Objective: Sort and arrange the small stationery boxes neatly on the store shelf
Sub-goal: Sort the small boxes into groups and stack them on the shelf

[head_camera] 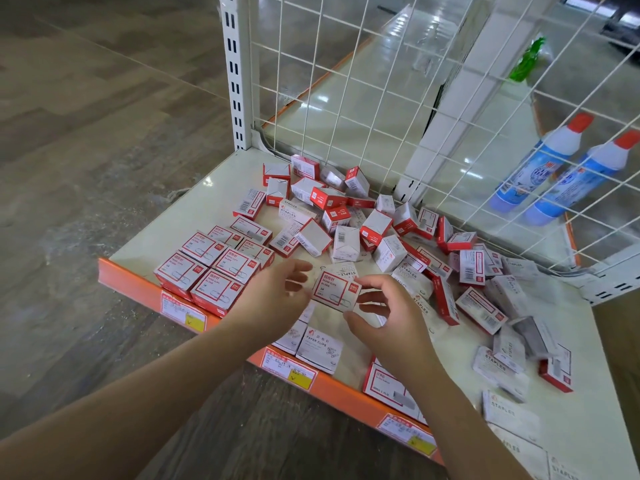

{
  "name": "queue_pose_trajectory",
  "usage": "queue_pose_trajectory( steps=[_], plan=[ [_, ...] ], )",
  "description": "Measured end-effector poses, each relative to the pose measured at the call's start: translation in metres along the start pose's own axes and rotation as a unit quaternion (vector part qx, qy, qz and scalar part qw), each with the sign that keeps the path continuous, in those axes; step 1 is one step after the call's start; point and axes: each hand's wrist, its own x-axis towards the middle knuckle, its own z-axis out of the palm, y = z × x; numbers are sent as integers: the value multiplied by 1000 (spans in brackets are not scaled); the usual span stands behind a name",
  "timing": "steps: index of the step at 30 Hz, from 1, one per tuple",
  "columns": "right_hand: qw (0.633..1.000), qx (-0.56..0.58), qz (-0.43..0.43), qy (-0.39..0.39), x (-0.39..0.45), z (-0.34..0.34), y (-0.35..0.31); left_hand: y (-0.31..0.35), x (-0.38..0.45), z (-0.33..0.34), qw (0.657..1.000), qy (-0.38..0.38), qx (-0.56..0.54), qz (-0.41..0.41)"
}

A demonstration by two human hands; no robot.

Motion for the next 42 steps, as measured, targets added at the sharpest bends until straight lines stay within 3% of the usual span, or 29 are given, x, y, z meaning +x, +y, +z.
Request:
queue_pose_trajectory(
  steps=[4,9,17,23,42],
  plan=[
    [1000,18,-16,8,9,8,-3,-8,3,-26,988,125,84,14],
    [998,59,-20,25,27,25,-15,-33,9,-64,965,200,163,-43],
    [994,101,-20,23,64,61,-45,-57,34,-89,961,154,216,-81],
    [996,81,-26,32,86,90,-59,-64,40,-95,961,157,221,-55],
    [998,2,-35,-54,114,130,-77,-71,45,-99,972,174,154,-39]
  ],
)
